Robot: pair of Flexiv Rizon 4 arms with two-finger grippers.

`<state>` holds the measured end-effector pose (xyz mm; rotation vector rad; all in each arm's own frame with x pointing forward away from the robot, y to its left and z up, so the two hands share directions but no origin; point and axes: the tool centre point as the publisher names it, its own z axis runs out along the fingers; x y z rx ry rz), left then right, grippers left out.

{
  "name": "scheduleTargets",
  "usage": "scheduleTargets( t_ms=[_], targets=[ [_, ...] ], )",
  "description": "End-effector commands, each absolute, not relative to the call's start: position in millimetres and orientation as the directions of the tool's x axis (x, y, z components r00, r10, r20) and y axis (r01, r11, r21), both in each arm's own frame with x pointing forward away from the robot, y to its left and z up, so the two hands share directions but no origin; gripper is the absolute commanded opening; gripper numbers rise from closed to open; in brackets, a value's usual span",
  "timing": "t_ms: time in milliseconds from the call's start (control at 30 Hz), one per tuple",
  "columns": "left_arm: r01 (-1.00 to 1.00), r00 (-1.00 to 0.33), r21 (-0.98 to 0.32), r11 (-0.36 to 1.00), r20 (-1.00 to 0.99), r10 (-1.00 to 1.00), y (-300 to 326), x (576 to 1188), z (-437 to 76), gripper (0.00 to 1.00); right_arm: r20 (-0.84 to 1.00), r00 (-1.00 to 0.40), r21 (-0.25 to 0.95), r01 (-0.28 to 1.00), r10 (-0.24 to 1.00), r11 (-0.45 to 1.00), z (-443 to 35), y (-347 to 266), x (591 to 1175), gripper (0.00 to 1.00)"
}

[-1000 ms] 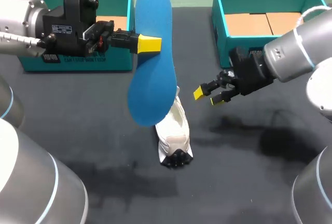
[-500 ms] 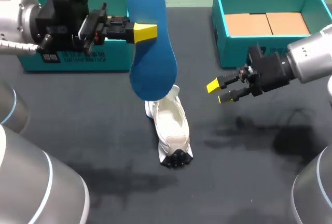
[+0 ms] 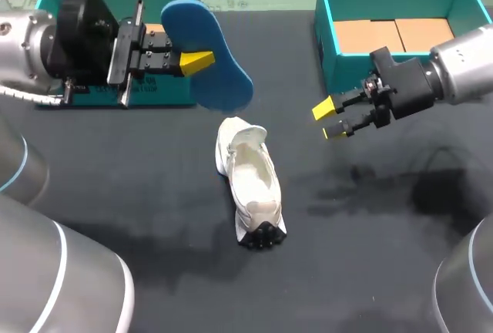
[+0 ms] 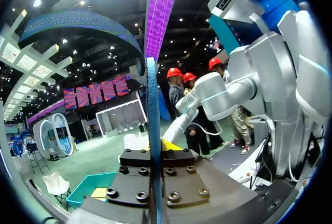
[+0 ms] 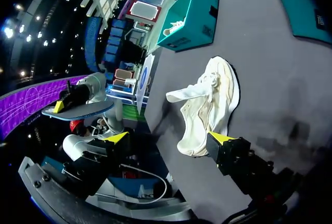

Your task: Take the shoe out of the shoebox, open the shoe tongue, remove and reinsert the insole, then place the shoe into the shoebox

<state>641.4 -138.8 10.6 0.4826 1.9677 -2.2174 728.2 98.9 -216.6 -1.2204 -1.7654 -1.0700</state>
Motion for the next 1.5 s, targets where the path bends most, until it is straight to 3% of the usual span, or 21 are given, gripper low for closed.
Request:
scheduleTargets(
  t_ms=[33,333,433,500,867,967,1000,1067,1333,1500],
  targets=[
    [0.534,-0.794,-0.82,-0.206,-0.57,0.212,-141.6,651.6,11.4,0.0,0.892,-0.285,0.223,0.952,0.35,0.209,-217.6,101.6,730.3,1.0],
    [0.808,-0.536,-0.559,-0.187,-0.828,0.162,-152.8,663.1,-16.9,0.0,0.95,-0.172,0.146,0.982,0.261,0.116,-188.1,93.2,742.8,1.0],
    [0.901,-0.384,-0.397,-0.177,-0.918,0.103,-157.7,666.5,-22.6,0.0,0.963,-0.141,0.123,0.988,0.231,0.093,-178.3,94.4,745.4,1.0],
    [0.967,-0.204,-0.202,-0.157,-0.979,0.004,-159.0,666.8,-25.1,0.0,0.97,-0.112,0.094,0.992,0.218,0.088,-175.3,95.9,747.0,1.0],
    [0.967,-0.204,-0.202,-0.157,-0.979,0.004,-159.0,666.8,-25.1,0.0,0.97,-0.112,0.094,0.992,0.218,0.088,-175.3,95.9,747.0,1.0],
    [0.995,-0.012,-0.014,-0.096,-1.0,0.024,-166.0,669.0,-42.6,0.0,0.987,-0.058,0.05,0.997,0.152,0.056,-174.3,99.8,758.7,1.0],
    [0.994,-0.021,-0.019,-0.111,-1.0,-0.011,-167.0,670.5,-48.2,0.0,0.988,-0.029,0.024,0.999,0.154,0.037,-173.0,100.3,761.8,1.0],
    [0.993,0.086,0.085,-0.087,-0.996,0.016,-171.4,673.6,-60.5,0.0,0.991,-0.008,0.006,1.0,0.137,0.018,-169.4,99.8,765.3,1.0],
    [0.958,0.285,0.285,-0.025,-0.958,-0.002,-182.1,686.2,-88.5,0.0,0.997,0.028,-0.025,0.999,0.066,-0.046,-156.6,104.1,769.3,1.0],
    [0.954,0.298,0.298,-0.017,-0.955,-0.012,-182.3,687.9,-90.1,0.0,0.998,0.031,-0.028,0.998,0.06,-0.048,-156.7,104.2,769.4,1.0]
  ],
)
